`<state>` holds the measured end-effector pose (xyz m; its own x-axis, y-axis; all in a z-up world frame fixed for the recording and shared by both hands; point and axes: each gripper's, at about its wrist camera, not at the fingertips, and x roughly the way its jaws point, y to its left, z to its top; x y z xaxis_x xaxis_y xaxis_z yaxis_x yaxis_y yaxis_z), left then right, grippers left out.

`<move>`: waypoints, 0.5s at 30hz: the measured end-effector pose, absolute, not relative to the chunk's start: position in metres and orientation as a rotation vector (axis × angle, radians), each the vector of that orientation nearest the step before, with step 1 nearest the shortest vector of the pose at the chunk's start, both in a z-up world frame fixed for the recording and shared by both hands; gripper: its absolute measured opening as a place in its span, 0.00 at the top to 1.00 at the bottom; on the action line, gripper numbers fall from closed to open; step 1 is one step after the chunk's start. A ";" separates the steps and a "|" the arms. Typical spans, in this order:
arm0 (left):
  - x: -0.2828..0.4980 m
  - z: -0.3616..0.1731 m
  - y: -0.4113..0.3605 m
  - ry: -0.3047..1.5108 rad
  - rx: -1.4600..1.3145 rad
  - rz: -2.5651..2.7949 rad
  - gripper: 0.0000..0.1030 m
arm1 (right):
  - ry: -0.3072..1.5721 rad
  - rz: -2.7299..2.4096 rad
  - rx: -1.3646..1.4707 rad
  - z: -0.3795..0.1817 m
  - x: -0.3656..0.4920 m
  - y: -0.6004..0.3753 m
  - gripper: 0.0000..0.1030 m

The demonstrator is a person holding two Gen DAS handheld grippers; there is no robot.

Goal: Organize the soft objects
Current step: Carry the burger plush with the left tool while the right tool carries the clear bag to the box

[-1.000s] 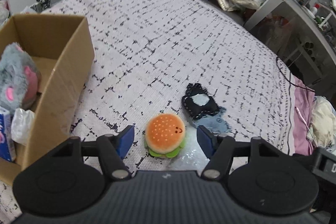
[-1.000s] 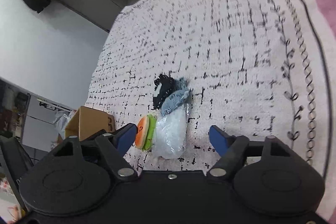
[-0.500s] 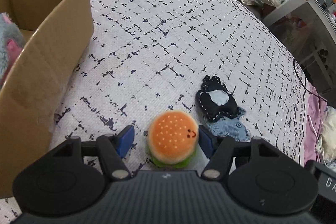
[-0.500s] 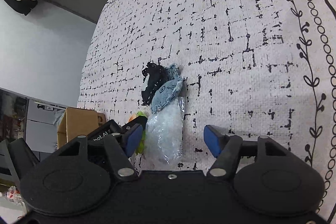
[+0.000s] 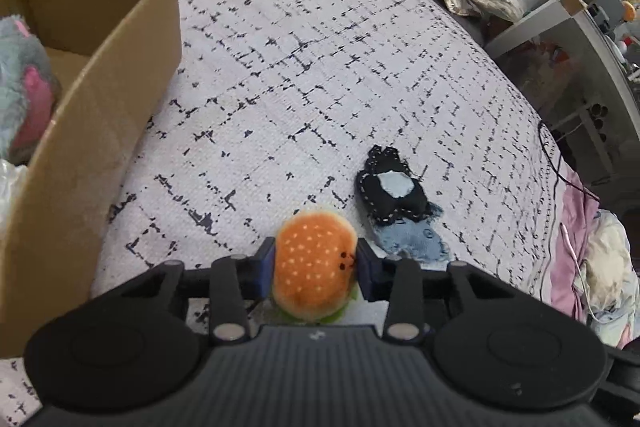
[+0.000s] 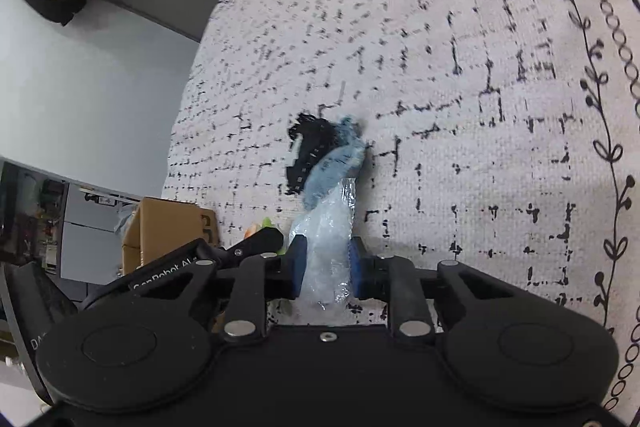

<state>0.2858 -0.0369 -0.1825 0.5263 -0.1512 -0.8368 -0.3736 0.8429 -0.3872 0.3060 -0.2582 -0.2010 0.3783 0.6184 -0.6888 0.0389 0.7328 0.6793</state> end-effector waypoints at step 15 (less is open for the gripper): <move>0.249 -0.120 -0.027 0.905 -0.516 0.110 0.62 | 0.993 0.406 0.635 -0.157 0.276 -0.269 0.81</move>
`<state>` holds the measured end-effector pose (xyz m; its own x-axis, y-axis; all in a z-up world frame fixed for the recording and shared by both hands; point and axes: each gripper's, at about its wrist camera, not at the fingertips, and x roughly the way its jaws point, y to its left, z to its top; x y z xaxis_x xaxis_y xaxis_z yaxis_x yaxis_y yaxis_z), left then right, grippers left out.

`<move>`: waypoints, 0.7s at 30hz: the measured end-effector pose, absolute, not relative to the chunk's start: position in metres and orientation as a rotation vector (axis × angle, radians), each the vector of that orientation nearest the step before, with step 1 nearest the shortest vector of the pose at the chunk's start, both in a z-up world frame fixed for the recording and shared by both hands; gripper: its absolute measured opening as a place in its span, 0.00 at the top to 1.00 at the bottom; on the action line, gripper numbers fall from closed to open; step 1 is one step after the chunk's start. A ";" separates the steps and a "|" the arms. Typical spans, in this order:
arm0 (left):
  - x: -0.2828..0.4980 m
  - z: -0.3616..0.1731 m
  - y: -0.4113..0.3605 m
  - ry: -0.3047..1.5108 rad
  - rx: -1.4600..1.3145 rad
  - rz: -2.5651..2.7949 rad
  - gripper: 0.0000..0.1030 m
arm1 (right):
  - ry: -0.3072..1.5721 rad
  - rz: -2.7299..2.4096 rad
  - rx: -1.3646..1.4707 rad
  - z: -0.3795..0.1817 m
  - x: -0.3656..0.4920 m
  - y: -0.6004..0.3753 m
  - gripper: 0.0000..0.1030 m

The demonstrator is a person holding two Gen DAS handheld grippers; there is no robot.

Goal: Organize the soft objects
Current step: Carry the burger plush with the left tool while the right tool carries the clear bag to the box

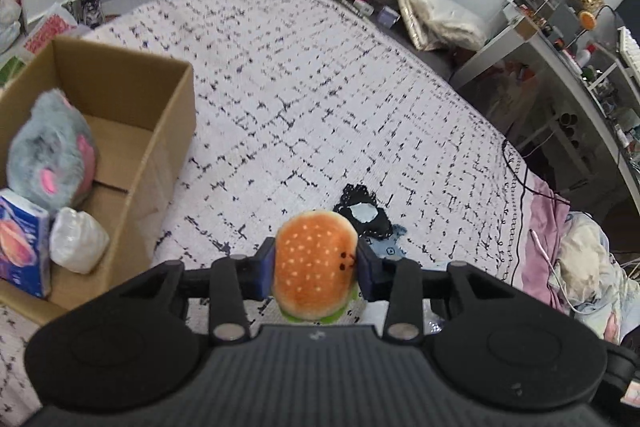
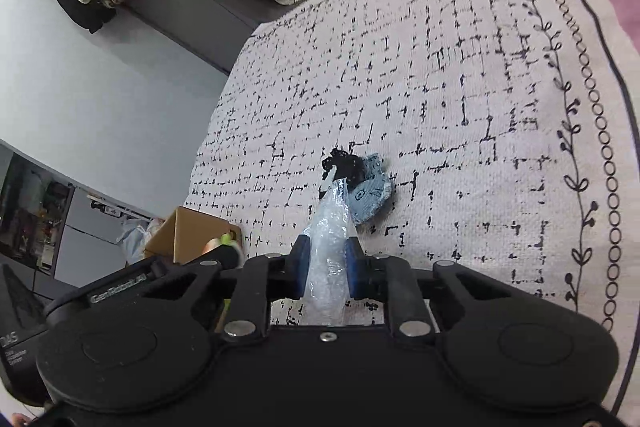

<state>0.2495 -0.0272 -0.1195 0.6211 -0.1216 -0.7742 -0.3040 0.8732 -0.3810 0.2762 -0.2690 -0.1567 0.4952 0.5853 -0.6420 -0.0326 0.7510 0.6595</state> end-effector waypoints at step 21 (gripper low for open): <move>0.195 -0.055 -0.007 0.772 -0.427 0.094 0.62 | 0.766 0.517 0.529 -0.097 0.236 -0.255 0.82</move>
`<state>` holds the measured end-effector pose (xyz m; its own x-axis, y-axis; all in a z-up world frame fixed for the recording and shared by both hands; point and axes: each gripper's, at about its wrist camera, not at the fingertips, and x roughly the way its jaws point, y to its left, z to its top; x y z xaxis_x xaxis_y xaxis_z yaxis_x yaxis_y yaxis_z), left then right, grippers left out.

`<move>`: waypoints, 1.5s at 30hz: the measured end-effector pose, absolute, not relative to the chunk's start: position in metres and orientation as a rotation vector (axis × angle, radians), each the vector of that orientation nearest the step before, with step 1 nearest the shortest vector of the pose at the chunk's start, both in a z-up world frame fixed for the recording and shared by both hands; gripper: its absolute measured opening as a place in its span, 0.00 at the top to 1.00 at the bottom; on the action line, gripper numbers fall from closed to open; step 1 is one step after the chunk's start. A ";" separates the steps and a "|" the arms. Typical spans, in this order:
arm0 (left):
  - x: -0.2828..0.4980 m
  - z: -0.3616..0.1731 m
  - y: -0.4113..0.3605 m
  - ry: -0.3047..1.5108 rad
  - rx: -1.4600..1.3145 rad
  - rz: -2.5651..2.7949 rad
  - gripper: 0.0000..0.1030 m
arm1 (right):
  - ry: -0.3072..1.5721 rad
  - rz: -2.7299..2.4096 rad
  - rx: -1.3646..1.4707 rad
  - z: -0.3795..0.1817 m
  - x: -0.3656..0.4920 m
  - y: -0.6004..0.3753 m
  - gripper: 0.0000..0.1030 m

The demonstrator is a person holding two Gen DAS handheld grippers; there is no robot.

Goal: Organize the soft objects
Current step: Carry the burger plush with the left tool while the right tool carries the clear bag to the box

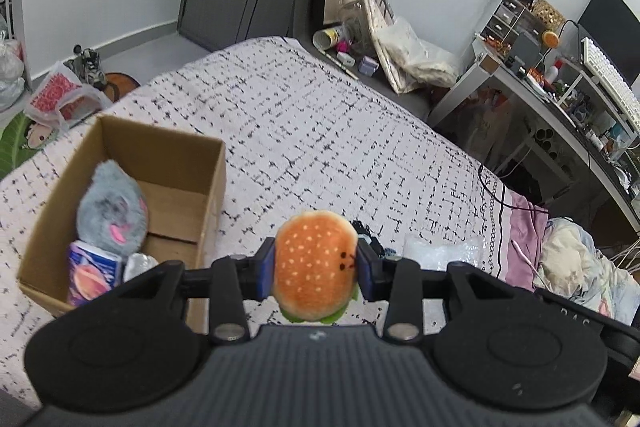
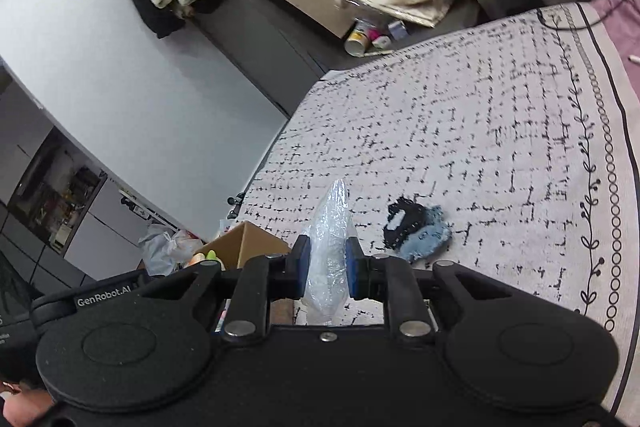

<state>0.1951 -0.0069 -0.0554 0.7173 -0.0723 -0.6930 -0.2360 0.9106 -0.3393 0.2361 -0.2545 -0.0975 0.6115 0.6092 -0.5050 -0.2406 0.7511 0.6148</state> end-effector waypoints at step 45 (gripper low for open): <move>0.209 -0.081 0.103 0.758 -0.398 0.139 0.62 | 0.648 0.583 0.409 -0.070 0.215 -0.198 0.82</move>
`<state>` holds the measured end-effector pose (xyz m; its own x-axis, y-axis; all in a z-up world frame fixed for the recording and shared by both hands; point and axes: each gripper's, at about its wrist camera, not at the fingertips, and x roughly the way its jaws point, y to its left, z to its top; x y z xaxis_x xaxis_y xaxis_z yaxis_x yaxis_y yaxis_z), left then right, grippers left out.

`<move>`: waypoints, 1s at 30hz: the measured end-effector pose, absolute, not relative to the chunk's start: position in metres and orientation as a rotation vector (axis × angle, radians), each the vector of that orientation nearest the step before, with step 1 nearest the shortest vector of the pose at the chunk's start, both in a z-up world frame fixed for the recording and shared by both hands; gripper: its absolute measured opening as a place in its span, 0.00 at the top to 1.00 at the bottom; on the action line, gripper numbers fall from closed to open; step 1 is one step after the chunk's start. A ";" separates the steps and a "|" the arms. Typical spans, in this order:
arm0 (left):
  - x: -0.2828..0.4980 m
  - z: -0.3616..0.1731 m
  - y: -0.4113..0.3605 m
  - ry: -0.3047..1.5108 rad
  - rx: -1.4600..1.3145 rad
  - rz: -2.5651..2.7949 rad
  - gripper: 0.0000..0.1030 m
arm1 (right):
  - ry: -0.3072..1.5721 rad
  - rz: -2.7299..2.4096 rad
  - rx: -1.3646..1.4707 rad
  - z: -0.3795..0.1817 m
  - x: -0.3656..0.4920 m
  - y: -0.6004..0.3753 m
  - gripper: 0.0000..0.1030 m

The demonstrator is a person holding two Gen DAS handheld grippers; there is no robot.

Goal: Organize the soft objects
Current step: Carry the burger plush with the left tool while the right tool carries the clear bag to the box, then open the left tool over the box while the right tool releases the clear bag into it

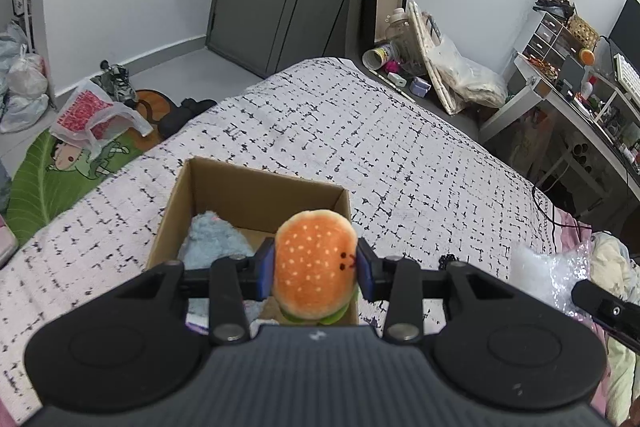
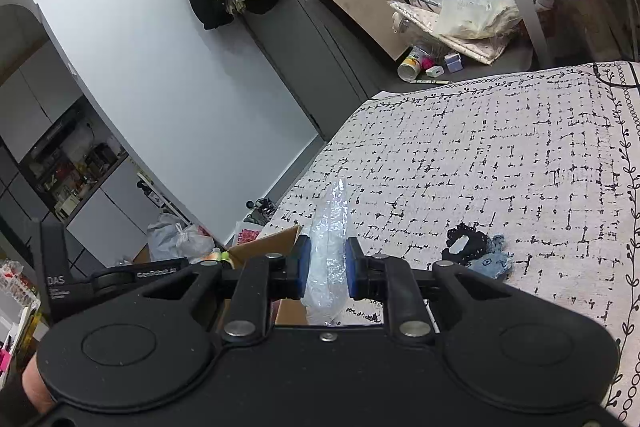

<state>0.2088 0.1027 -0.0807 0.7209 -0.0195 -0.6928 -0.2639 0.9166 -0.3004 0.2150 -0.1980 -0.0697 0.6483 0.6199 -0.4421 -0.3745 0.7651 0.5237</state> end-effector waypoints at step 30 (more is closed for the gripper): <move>0.234 -0.110 0.143 0.831 -0.509 0.063 0.47 | 0.632 0.648 0.383 -0.069 0.249 -0.106 0.82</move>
<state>0.2345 0.1431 -0.1104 0.6794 -0.1420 -0.7199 -0.2488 0.8784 -0.4080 0.2495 -0.1055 -0.0694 0.6223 0.6601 -0.4207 -0.4366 0.7388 0.5133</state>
